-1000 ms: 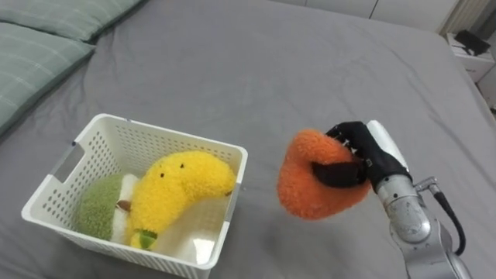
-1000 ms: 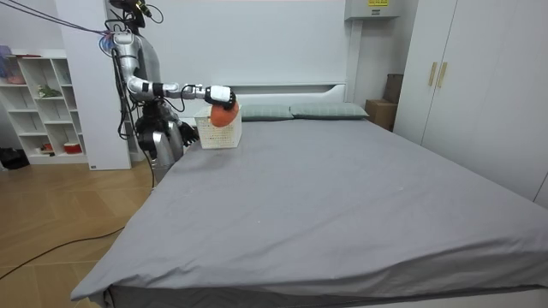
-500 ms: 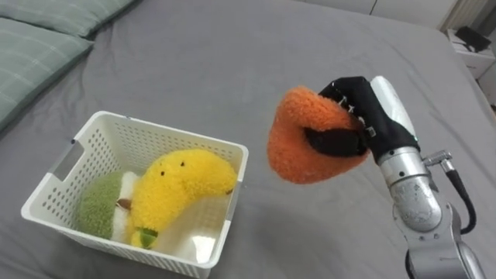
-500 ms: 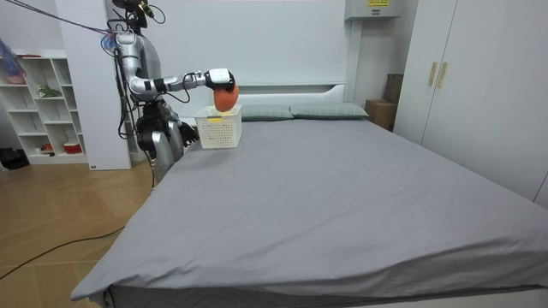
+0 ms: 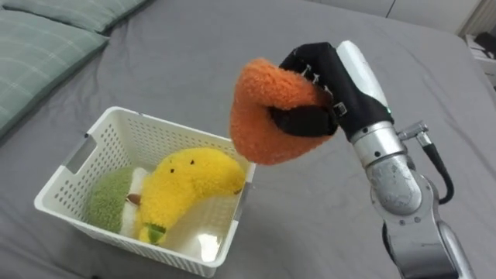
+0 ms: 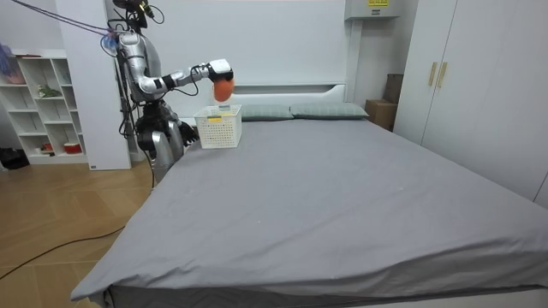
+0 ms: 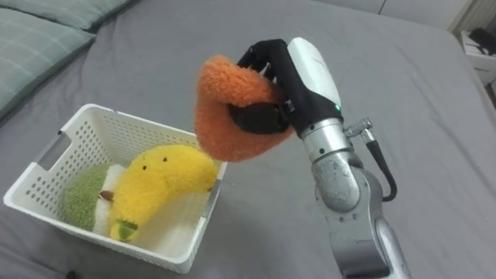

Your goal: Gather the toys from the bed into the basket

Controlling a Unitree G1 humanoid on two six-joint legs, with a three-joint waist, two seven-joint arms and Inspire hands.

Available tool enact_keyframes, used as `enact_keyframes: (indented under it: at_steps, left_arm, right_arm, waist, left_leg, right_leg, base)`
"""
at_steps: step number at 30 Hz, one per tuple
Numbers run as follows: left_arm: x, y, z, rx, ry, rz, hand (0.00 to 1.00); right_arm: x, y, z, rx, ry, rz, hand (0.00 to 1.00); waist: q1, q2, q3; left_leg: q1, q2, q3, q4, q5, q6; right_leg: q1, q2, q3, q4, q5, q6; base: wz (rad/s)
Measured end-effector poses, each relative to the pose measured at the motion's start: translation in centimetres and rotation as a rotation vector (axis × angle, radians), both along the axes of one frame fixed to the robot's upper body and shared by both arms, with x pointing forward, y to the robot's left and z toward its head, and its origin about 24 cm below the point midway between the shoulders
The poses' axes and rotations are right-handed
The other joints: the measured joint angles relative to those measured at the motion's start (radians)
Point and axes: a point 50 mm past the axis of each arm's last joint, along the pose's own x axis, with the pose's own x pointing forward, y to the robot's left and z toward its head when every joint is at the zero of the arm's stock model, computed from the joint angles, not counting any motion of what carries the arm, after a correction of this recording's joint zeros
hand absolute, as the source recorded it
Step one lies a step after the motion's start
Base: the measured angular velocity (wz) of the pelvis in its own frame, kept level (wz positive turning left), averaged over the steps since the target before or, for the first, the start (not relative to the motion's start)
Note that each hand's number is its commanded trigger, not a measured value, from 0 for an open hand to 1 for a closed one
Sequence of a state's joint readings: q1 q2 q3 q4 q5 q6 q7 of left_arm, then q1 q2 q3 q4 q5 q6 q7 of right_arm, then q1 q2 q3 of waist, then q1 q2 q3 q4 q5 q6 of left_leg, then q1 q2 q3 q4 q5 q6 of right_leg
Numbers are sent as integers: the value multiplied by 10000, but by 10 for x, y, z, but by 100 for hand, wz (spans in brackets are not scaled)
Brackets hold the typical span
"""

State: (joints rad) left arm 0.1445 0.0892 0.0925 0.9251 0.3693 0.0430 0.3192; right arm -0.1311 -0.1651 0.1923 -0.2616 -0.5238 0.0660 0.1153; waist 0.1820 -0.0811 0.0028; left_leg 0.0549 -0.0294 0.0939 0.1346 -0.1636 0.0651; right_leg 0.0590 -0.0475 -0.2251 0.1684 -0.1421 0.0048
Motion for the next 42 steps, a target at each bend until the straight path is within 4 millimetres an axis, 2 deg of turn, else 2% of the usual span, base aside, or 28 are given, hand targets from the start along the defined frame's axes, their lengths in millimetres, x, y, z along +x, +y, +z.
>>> enact_keyframes:
  at_steps: [7,10,11,12,13,14,15,16,22,26,42]
  left_arm:
    - [6,-6,0,63,10,-693,0]
    - [12,-7,2,86,-102,-912,0]
    - [12,-7,2,95,-95,-930,0]
    - [12,-7,1,102,-81,-938,0]
    - [13,-6,2,124,-83,-977,0]
    - [14,-6,2,130,-123,-1017,0]
    - [16,-6,2,128,-148,-1040,0]
    - [18,-7,3,124,-183,-1104,0]
    - [25,-8,4,35,-286,-1226,0]
    - [28,-7,6,64,-358,-1277,0]
    - [29,-4,6,28,-305,-1345,0]
  right_arm:
    - [-2,29,13,2,-417,1245,100]
    - [-3,36,13,-54,-369,1605,100]
    - [-4,39,13,-122,-365,1765,90]
    - [-5,41,13,-142,-351,1848,66]
    - [-6,44,11,-184,-300,1993,54]
    - [-7,47,10,-222,-262,2107,25]
    - [-7,48,10,-236,-243,2163,8]
    - [-8,50,8,-268,-195,2256,0]
    - [-8,54,2,-483,45,2373,0]
    - [-8,56,-4,-811,342,2368,0]
    - [-7,56,-9,-977,769,2400,0]
  waist:
    - [339,-8,2]
    - [467,-85,40]
    - [524,-121,55]
    - [556,-129,62]
    - [568,-156,72]
    - [590,-195,74]
    - [649,-204,82]
    - [716,-216,95]
    - [1002,-322,117]
    - [1001,-414,133]
    - [984,-477,119]
  left_leg:
    - [-93,-4,-52,6,1,-1]
    - [-118,-12,-148,1,2,0]
    - [-128,-11,-172,0,2,0]
    - [-134,-11,-187,0,1,0]
    - [-148,-12,-224,0,1,1]
    - [-171,-15,-266,0,1,1]
    - [-173,-16,-269,0,1,0]
    - [-177,-15,-266,-4,1,0]
    - [-201,-18,-291,3,2,0]
    - [-264,-30,-392,52,3,0]
    - [-276,-33,-425,88,2,0]
  right_leg:
    - [-74,0,-43,-2,0,0]
    - [-64,-9,-134,-2,0,0]
    - [-63,-9,-180,-10,0,0]
    - [-62,-11,-228,-13,0,0]
    - [-63,-13,-262,-18,1,0]
    - [-64,-19,-283,-23,1,1]
    - [-65,-20,-284,-24,1,1]
    - [-66,-18,-288,-38,0,2]
    - [-66,-18,-329,-47,0,3]
    - [-69,-27,-399,-47,0,3]
    - [-39,-36,-462,-39,0,2]
  base:
    - [1]
    - [9]
    - [7]
    - [7]
    - [10]
    - [9]
    - [5]
    - [0]
    - [1]
    - [7]
    - [0]
